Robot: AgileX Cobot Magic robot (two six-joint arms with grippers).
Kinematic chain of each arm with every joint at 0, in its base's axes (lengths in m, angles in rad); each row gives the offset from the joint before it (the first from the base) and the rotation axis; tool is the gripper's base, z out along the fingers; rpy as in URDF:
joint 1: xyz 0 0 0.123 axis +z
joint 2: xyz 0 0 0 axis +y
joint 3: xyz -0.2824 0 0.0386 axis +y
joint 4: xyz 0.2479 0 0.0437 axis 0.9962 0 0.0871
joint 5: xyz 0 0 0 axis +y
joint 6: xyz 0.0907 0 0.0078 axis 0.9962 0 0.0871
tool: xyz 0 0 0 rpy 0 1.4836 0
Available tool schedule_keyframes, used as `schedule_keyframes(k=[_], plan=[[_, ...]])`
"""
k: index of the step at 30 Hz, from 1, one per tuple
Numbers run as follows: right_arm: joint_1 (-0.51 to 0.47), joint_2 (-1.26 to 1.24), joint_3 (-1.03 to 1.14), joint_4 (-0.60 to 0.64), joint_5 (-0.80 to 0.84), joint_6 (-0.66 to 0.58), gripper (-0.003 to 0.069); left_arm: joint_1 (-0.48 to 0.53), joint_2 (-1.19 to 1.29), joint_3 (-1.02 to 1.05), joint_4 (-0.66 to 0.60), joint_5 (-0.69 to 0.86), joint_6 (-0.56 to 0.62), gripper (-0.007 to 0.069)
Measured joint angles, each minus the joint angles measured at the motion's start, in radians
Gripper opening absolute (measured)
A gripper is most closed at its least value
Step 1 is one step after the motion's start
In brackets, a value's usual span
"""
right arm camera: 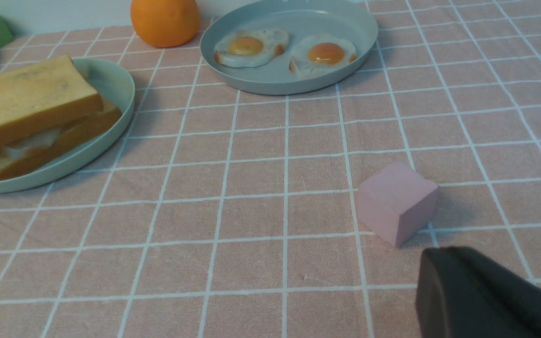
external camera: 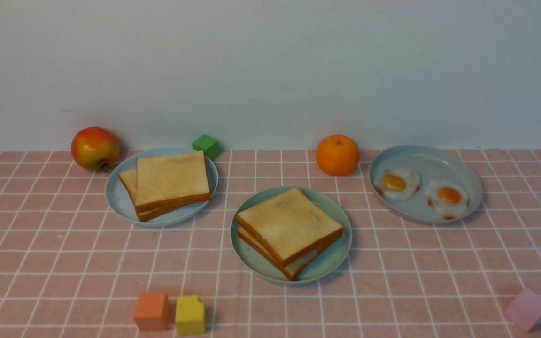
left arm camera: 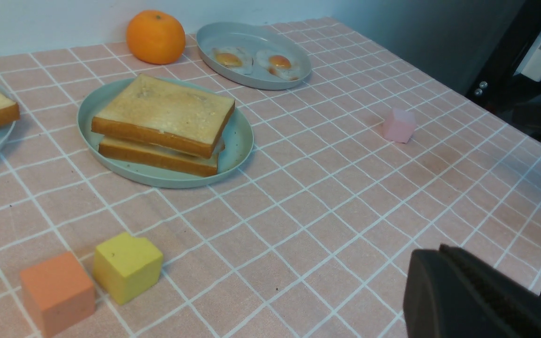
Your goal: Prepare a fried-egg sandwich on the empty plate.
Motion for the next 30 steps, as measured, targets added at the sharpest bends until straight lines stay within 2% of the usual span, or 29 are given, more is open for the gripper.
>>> schedule_keyframes(k=[3, 7, 8, 10, 11, 12, 13, 15, 17, 20, 30], plan=[[0.0, 0.0, 0.0, -0.001, 0.0, 0.0, 0.0005, 0.005, 0.0, 0.009, 0.033, -0.023, 0.0, 0.0012], [0.0, 0.0, 0.0, -0.001, 0.0, 0.0, 0.0006, 0.107, -0.015, 0.049, 0.088, -0.148, -0.023, 0.0012], [0.0, 0.0, 0.0, 0.0, 0.0, 0.0, 0.0006, 0.21, -0.039, 0.089, 0.11, -0.234, -0.047, 0.0012], [0.0, 0.0, 0.0, 0.0, 0.0, 0.001, 0.0008, 0.355, -0.078, 0.136, 0.127, -0.309, -0.078, 0.0012], [0.0, 0.0, 0.0, 0.0, 0.0, 0.001, 0.0008, 0.37, -0.088, 0.142, 0.13, -0.314, -0.085, 0.0012], [0.0, 0.0, 0.0, 0.0, 0.0, 0.001, 0.0008, 0.484, -0.125, 0.185, 0.136, -0.329, -0.113, 0.0012], [0.0, 0.0, 0.0, 0.0, 0.0, 0.001, 0.0009, 0.561, -0.153, 0.219, 0.138, -0.329, -0.13, 0.0012], [0.0, 0.0, 0.0, 0.0, 0.0, 0.001, 0.001, 0.636, -0.17, 0.255, 0.141, -0.312, -0.152, 0.0012], [0.0, 0.0, 0.0, 0.0, 0.0, 0.001, 0.0012, 0.711, -0.174, 0.276, 0.146, -0.218, -0.182, 0.0012], [0.0, 0.0, 0.0, 0.0, 0.0, 0.001, 0.0015, 0.756, -0.174, 0.281, 0.159, -0.028, -0.195, 0.0012], [0.0, 0.0, 0.0, 0.001, 0.0, 0.001, 0.0022, 0.76, -0.174, 0.278, 0.163, -0.008, -0.199, 0.0012]])
